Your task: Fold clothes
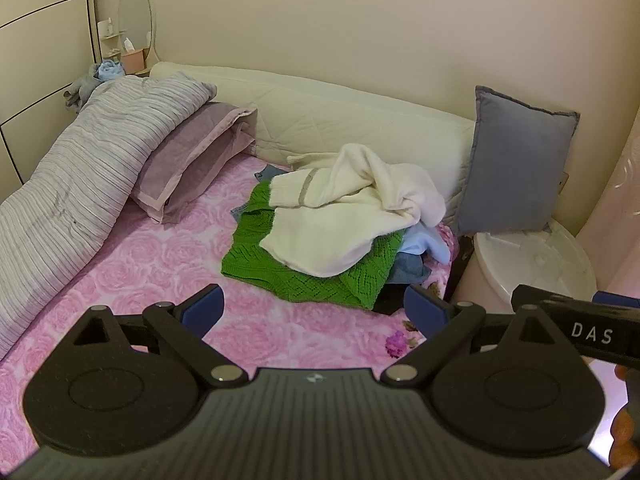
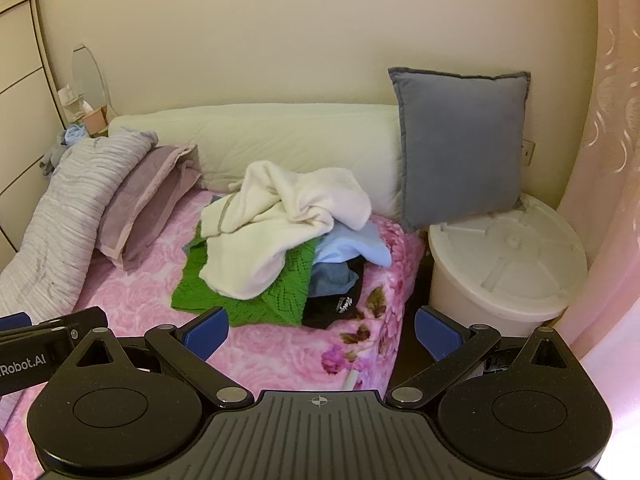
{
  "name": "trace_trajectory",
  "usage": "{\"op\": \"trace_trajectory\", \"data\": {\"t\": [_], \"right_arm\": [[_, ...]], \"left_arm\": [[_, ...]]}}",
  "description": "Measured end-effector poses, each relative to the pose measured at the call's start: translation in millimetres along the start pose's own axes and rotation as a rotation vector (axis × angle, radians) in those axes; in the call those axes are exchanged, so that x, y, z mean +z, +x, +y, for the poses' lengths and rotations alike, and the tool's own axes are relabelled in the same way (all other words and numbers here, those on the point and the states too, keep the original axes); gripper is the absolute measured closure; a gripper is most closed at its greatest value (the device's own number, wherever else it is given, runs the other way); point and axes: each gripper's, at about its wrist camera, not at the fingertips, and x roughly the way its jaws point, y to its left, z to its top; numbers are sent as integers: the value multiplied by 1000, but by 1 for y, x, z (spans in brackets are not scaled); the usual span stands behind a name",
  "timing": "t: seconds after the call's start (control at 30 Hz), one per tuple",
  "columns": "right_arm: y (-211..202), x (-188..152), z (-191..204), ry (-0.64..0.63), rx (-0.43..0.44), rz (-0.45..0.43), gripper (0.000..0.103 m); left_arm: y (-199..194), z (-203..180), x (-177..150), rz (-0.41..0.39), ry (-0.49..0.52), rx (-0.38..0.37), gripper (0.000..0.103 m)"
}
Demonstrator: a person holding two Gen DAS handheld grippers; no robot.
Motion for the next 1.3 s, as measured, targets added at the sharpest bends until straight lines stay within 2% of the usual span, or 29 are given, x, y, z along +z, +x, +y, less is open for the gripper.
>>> {"op": "trace_trajectory", "data": {"t": [0.47,0.83,1.3], "right_arm": [[1,-4,0,16,-32,7,1],[10,-2,-7,18,-56,23,1],[51,18,-11,-13,-18,53,1]], "left_arm": [[7,2,2,4,20,-17,7],[29,2,7,58,4,-43,8],[67,3,22,105,-33,-16,8]]}}
